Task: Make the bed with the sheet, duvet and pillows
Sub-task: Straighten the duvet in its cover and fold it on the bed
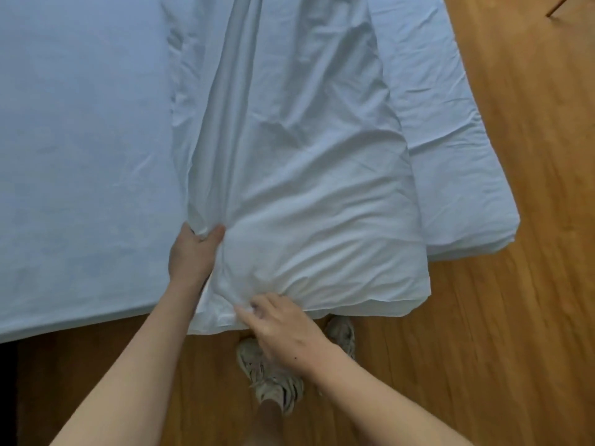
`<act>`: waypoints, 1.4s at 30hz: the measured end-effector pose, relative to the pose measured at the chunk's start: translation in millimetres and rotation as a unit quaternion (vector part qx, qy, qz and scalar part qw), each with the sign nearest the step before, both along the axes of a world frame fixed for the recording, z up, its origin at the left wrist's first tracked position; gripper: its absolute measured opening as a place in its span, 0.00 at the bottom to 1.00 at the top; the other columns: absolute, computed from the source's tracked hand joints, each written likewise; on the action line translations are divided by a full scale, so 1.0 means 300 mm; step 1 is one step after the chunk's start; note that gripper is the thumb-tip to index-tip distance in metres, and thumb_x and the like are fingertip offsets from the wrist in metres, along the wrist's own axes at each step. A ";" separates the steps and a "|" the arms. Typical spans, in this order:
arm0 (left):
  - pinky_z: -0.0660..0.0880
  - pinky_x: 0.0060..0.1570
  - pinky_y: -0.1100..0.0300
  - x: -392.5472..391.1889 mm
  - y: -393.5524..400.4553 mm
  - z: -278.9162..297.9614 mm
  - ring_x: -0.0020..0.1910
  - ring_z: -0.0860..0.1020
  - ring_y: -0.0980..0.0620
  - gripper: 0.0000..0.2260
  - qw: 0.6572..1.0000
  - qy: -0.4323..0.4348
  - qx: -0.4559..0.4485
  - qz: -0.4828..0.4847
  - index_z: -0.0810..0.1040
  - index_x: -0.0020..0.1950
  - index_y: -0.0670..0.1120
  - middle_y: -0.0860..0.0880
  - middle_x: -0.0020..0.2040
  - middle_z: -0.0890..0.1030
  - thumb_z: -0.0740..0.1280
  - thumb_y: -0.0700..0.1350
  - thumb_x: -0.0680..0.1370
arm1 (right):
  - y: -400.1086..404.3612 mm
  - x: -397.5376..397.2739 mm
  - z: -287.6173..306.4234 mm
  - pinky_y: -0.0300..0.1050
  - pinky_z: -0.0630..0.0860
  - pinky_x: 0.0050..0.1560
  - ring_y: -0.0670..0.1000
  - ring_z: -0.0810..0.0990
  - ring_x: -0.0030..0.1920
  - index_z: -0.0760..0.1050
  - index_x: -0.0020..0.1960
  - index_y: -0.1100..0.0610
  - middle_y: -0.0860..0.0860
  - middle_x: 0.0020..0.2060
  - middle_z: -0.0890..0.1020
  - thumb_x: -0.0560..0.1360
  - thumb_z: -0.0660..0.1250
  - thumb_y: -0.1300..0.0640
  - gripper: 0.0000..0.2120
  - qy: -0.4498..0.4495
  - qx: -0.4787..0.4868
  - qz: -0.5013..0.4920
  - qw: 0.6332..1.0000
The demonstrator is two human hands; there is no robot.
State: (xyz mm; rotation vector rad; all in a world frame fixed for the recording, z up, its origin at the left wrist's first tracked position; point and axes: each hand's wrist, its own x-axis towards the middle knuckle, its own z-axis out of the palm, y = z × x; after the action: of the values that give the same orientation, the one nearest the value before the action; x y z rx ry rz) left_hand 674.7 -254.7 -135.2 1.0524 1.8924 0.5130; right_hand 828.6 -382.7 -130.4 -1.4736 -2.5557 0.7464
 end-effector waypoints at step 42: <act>0.62 0.70 0.48 0.259 1.302 -0.065 0.71 0.63 0.43 0.36 0.979 0.169 0.100 -0.048 0.71 0.67 0.51 0.41 0.71 0.64 0.61 0.71 0.66 | 1.220 0.494 -0.070 0.56 0.55 0.74 0.63 0.60 0.72 0.59 0.71 0.63 0.67 0.70 0.64 0.76 0.58 0.55 0.25 0.127 0.214 -0.455 0.855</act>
State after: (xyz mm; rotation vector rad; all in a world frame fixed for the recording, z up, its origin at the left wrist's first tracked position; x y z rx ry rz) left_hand 752.3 136.0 -154.8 1.4297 2.1028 0.5013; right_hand 976.6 -16.7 -151.4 -1.9391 -1.3991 0.1761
